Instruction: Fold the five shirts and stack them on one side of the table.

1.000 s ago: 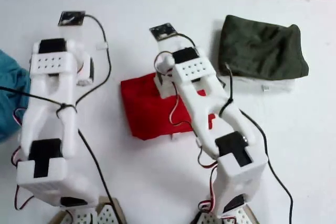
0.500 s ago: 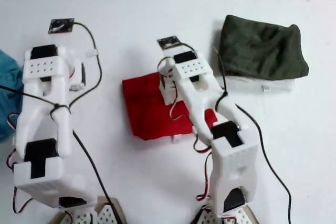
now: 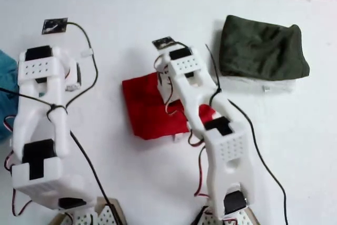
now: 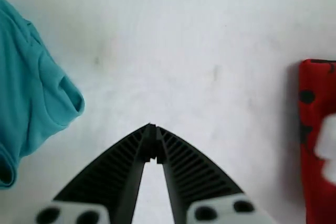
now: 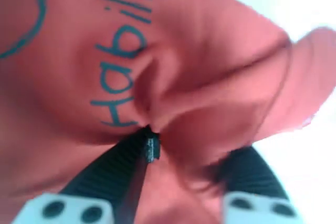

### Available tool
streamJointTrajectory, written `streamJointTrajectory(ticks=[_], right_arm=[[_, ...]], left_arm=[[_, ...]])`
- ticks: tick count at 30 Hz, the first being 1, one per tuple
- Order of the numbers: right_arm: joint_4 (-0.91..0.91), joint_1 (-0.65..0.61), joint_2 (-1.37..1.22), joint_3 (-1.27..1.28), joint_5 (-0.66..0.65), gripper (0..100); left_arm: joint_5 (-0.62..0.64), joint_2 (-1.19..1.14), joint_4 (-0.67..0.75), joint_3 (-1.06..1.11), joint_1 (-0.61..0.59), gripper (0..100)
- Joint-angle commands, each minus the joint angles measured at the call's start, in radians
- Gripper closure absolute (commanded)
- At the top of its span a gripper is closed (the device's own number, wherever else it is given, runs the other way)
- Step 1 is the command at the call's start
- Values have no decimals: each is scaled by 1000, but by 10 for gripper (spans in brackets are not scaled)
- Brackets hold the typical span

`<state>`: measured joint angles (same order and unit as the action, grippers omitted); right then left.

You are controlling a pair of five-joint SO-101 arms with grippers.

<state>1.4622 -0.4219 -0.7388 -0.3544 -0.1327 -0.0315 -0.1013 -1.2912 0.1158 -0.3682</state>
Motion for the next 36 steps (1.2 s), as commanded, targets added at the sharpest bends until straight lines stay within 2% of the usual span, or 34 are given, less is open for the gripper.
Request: streamJointTrajectory(ticks=[1, 9, 13, 20, 30, 36], right_arm=[[96, -16, -104, -124, -51, 982], [229, 99, -15, -407, -60, 980], [283, 143, 117, -534, -144, 980], [292, 263, 232, -575, -224, 981], [143, 499, 257, -575, -396, 981], [-30, 595, 246, -575, -468, 980]], left_arm=[[-6, 64, 9, -8, -40, 972], [-15, 63, 6, 1, -100, 972], [-77, 63, -37, -5, -100, 972], [-80, 64, -63, -8, -135, 972], [-78, 63, -74, 1, -144, 972], [-78, 63, -77, 1, -143, 972]])
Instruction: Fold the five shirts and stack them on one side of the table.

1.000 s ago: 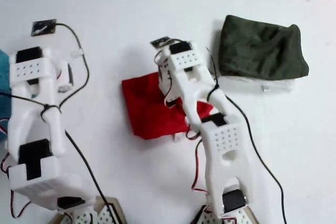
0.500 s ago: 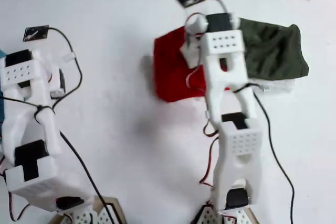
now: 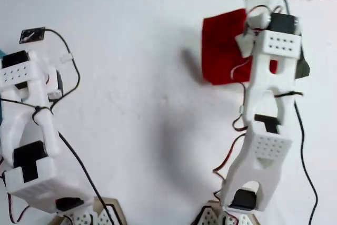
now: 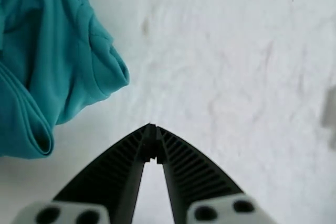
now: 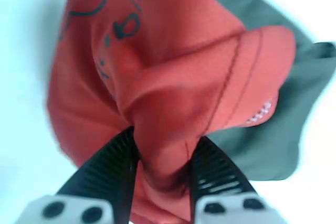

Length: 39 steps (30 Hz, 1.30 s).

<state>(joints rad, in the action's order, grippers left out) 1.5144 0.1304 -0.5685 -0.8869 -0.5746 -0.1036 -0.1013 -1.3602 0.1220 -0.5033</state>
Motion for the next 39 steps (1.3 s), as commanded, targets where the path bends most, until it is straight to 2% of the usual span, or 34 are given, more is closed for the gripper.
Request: streamJointTrajectory(ticks=[1, 9, 14, 26, 28, 32, 35, 39], right_arm=[[-104, 50, 68, -35, -37, 980], [-153, 134, -58, -124, -71, 980], [-104, 136, -101, -249, -86, 980], [-142, 139, -289, -265, -120, 974], [-159, 150, -303, -265, -120, 925], [-162, 182, -292, -267, -109, 760], [-177, 208, -242, -267, -84, 738], [-252, 245, -153, -267, 74, 735]], left_arm=[[-6, 63, -8, -5, -8, 972], [-3, 63, -15, -4, -8, 972], [-3, 63, -34, -5, -8, 972], [-5, 63, -43, -5, -8, 972], [-5, 63, -43, -5, -8, 972], [-6, 63, -43, -8, -8, 972], [-6, 63, -43, -15, -8, 972], [-3, 63, -44, -15, -8, 972]])
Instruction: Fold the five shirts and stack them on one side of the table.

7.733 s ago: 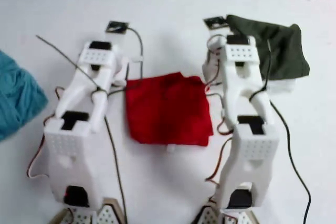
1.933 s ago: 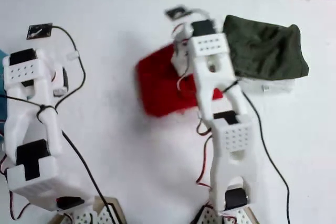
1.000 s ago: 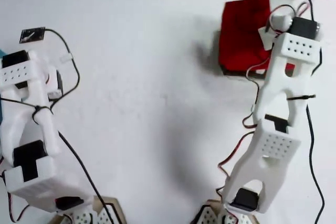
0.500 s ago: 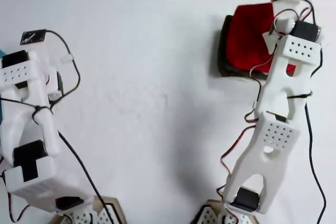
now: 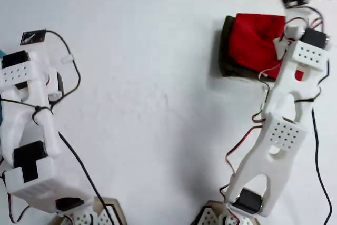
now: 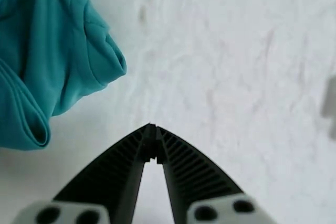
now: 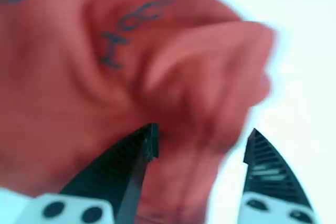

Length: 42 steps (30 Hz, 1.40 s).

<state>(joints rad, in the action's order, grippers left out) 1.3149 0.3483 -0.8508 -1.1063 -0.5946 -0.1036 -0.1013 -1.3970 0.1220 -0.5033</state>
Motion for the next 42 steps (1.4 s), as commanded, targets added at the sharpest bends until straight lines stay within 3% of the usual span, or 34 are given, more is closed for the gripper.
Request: streamJointTrajectory(ticks=[1, 7, 12, 22, 26, 30, 37, 42], right_arm=[[-62, 28, 145, -46, 123, 734], [13, -18, 154, -35, 135, 743], [39, -33, 88, -35, 133, 850], [10, -10, -110, -51, 133, 755], [56, -24, -41, -138, 143, 755], [160, -64, 35, -258, 143, 755], [455, -170, 137, -463, 144, 755], [456, -189, 189, -456, 143, 755]], left_arm=[[-3, 63, -8, -15, -8, 972], [2, 81, -54, -44, -8, 972], [-6, 196, -63, -113, -8, 972], [-8, 249, -92, -133, -29, 972], [-8, 249, -92, -136, -89, 966], [-18, 241, -86, -136, -169, 876], [-166, 238, 15, -134, -379, 826], [-284, 150, 117, -148, -526, 824]])
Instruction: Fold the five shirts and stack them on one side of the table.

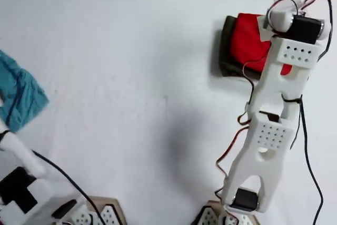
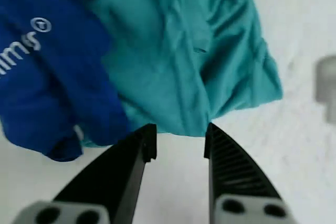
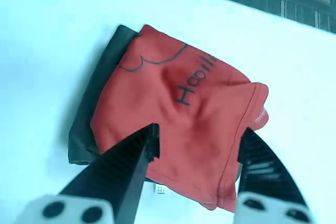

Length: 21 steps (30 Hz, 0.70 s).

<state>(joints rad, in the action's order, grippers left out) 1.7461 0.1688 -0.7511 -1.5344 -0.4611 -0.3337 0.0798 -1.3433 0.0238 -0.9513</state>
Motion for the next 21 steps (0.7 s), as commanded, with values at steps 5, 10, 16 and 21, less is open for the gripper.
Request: streamJointTrajectory(ticks=[5, 10, 16, 21], right_arm=[[27, -39, 211, 112, 38, 755], [25, -117, 466, 442, 52, 755], [24, -196, 800, 845, 51, 755], [22, -202, 992, 1151, 51, 755]], left_arm=[[-121, -273, 123, -217, -215, 823], [-143, -526, 81, -464, -245, 823], [-141, -756, -66, -753, -233, 823], [-141, -902, -164, -931, -222, 825]])
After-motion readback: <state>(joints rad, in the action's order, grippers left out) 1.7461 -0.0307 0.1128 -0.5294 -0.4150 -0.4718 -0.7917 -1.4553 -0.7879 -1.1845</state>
